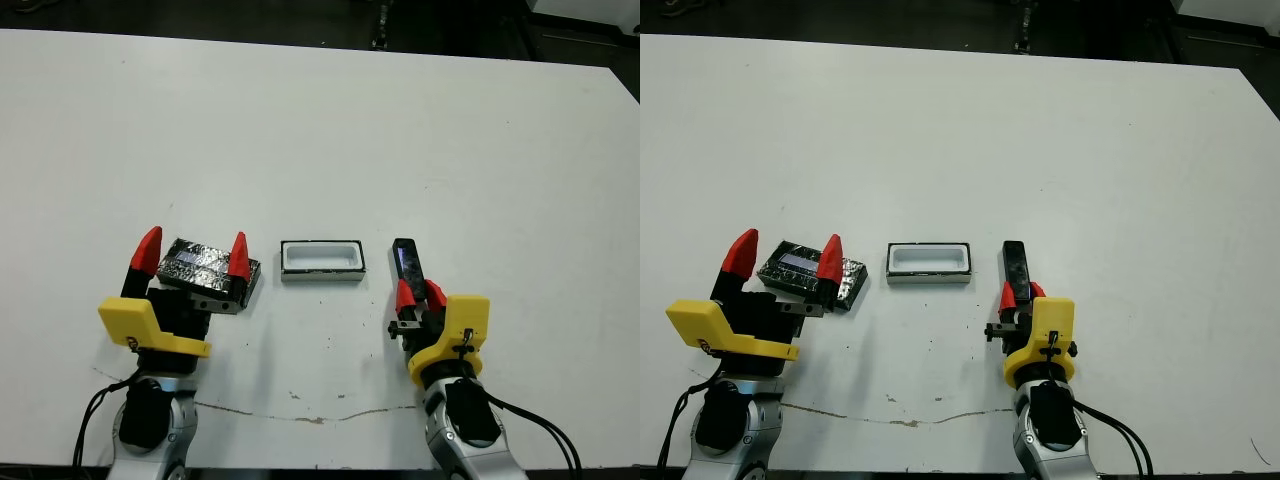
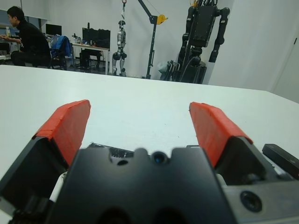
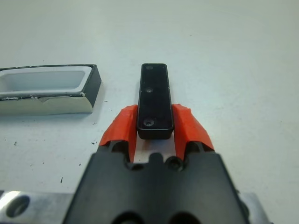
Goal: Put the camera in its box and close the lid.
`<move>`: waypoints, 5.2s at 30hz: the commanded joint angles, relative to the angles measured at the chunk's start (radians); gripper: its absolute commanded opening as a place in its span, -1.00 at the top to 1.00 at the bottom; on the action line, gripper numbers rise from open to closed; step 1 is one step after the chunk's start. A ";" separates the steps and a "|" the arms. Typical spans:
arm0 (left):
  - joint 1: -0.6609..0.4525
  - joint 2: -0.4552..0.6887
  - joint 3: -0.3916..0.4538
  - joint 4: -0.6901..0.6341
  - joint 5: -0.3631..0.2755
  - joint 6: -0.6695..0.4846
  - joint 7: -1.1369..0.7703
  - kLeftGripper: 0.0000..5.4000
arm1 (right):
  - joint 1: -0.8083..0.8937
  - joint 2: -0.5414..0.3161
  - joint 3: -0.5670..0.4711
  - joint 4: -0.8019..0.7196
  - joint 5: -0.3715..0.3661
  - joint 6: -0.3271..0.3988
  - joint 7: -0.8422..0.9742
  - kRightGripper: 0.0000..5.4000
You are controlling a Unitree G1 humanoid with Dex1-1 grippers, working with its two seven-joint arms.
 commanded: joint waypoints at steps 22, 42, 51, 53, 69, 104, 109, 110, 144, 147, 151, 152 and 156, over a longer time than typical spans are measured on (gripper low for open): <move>-0.001 -0.001 -0.013 -0.015 0.008 0.026 0.019 -1.00 | -0.473 -0.773 -0.489 0.132 0.545 0.186 0.796 0.37; -0.003 0.011 -0.004 -0.016 0.028 0.024 0.018 -1.00 | -1.089 -0.744 0.014 0.791 0.287 0.004 1.460 0.37; -0.001 0.003 -0.004 -0.008 0.019 0.027 0.018 -1.00 | -1.126 -0.650 0.042 0.877 0.248 -0.043 1.493 0.37; 0.000 0.003 -0.004 -0.007 0.019 0.027 0.018 -1.00 | -1.126 -0.642 0.041 0.869 0.237 -0.058 1.485 0.37; 0.004 0.000 -0.007 0.006 0.029 0.020 0.023 -1.00 | -1.178 -0.562 0.043 0.977 0.220 -0.108 1.562 0.37; 0.014 -0.005 -0.017 0.008 0.027 0.014 0.026 -1.00 | -1.164 -0.459 0.086 1.130 0.128 -0.228 1.591 0.37; 0.015 -0.006 -0.019 0.006 0.015 0.019 0.022 -1.00 | -1.170 -0.464 0.072 1.138 0.136 -0.239 1.588 0.37; 0.014 -0.006 -0.019 0.007 0.016 0.018 0.022 -1.00 | -1.173 -0.466 0.070 1.137 0.136 -0.239 1.588 0.37; 0.015 -0.002 -0.018 0.007 0.010 0.017 0.021 -1.00 | -1.214 -0.509 0.112 1.117 0.086 -0.165 1.668 0.37; 0.013 -0.002 -0.020 0.007 0.017 0.016 0.024 -1.00 | -1.212 -0.515 0.124 1.112 0.070 -0.151 1.664 0.37; 0.011 -0.003 -0.022 0.007 0.024 0.014 0.025 -1.00 | -1.203 -0.516 0.123 1.109 0.071 -0.140 1.662 0.37; 0.011 -0.003 -0.022 0.006 0.024 0.016 0.026 -1.00 | -1.201 -0.517 0.125 1.105 0.067 -0.135 1.658 0.37; 0.012 -0.007 -0.024 -0.001 0.021 0.027 0.029 -1.00 | -1.192 -0.511 0.126 1.100 0.060 -0.126 1.643 0.37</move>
